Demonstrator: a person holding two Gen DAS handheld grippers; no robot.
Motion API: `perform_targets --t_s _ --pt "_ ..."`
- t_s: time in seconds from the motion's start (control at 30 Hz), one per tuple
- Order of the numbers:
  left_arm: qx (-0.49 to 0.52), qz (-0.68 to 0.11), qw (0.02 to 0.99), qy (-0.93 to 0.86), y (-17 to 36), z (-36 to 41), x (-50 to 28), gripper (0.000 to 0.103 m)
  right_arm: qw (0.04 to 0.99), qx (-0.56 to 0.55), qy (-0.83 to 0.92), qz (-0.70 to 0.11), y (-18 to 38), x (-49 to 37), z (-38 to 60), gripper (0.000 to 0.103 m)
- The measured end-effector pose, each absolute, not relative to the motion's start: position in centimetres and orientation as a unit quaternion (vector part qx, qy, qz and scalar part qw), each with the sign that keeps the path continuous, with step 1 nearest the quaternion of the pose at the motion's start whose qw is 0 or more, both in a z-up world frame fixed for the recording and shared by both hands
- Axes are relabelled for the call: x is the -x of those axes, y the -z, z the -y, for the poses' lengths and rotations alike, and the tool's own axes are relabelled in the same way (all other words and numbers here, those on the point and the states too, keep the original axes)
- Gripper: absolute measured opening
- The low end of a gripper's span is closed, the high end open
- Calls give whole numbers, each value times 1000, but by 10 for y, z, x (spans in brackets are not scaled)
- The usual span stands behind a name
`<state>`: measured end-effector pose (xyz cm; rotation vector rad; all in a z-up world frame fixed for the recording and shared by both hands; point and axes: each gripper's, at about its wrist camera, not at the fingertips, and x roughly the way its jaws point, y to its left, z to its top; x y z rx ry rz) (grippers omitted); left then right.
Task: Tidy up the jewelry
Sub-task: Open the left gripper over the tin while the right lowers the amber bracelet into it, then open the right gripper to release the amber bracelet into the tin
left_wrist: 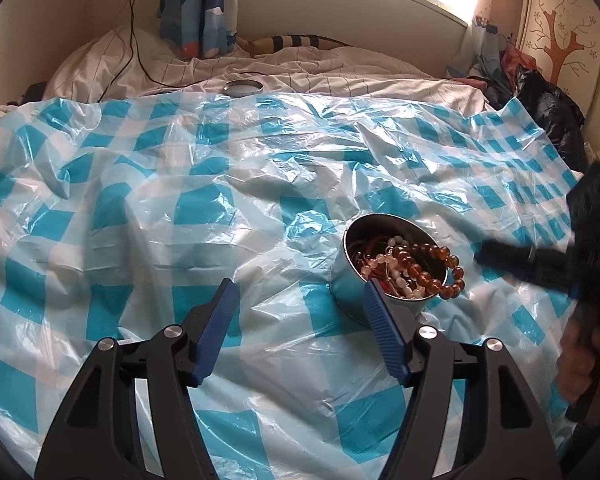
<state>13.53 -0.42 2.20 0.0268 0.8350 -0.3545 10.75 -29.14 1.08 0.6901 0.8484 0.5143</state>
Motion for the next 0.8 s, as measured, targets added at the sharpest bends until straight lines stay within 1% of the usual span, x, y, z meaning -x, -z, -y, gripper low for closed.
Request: perform_targets --t_s 0.03,0.2,0.27,0.3,0.33,0.5,0.67,0.8 --pt "-14 -404 898 173 -22 5 -135 64 822 -313 -231 -416 -6 -104 290 36" --pt "-20 -403 897 180 -22 8 -133 65 801 -318 -230 -453 24 -103 281 36" --pt "-16 -403 897 178 -22 8 -133 65 804 -306 -225 -458 25 -105 276 19" --pt "-13 -403 897 178 -23 8 -133 65 807 -297 -220 -460 24 -103 275 19" --pt "-13 -403 898 178 -23 7 -133 65 811 -290 -216 -460 22 -102 274 13" --pt "-14 -403 898 178 -23 7 -133 65 837 -238 -197 -450 -1 -100 266 12" --pt "-20 -405 896 181 -21 10 -132 65 834 -240 -222 -444 -3 -119 249 12" --pt "-19 -411 894 177 -20 8 -134 66 822 -195 -228 -484 4 -143 218 12"
